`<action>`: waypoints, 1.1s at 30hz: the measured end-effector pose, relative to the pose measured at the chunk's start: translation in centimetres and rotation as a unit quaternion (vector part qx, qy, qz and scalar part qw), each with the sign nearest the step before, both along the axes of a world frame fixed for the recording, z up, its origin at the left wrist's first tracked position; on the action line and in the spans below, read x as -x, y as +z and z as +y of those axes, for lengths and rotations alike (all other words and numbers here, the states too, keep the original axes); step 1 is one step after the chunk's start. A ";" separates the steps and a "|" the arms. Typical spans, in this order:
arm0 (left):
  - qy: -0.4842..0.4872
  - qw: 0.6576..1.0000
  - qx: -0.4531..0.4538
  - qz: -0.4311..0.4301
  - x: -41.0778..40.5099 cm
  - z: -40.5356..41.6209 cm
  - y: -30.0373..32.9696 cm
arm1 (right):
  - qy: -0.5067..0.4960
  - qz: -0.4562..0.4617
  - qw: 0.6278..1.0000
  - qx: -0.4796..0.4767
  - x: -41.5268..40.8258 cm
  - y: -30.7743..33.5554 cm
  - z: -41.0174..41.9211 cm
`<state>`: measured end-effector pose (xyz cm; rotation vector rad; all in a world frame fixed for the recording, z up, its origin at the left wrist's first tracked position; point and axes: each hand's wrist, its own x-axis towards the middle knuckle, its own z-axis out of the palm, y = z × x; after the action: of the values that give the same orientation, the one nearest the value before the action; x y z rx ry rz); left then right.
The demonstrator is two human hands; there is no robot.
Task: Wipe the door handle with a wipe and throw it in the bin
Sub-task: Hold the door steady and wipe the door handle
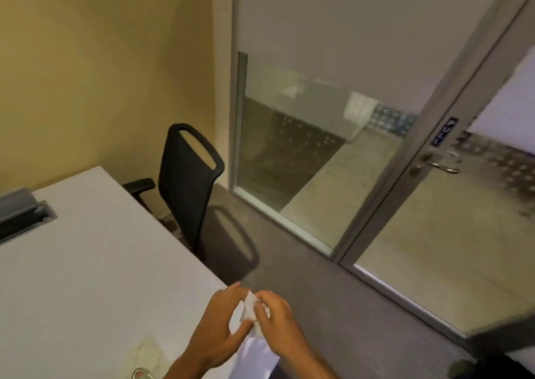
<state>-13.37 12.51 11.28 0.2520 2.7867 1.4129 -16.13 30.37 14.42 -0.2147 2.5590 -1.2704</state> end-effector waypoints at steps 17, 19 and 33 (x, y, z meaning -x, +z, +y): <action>-0.282 0.940 0.055 0.187 24.6 42.0 14.6 | -0.252 0.176 0.950 -0.059 11.8 13.9 43.9; -0.276 0.937 0.066 0.202 27.1 45.2 15.8 | -0.261 0.199 0.942 -0.066 14.1 15.3 47.2; -0.296 0.908 0.141 0.260 50.7 56.6 16.9 | -0.323 0.256 0.906 -0.097 36.2 16.4 57.6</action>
<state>-64.09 69.14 28.15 1.5053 2.8143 0.8711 -52.31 88.01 30.78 0.4449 3.3647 -1.2558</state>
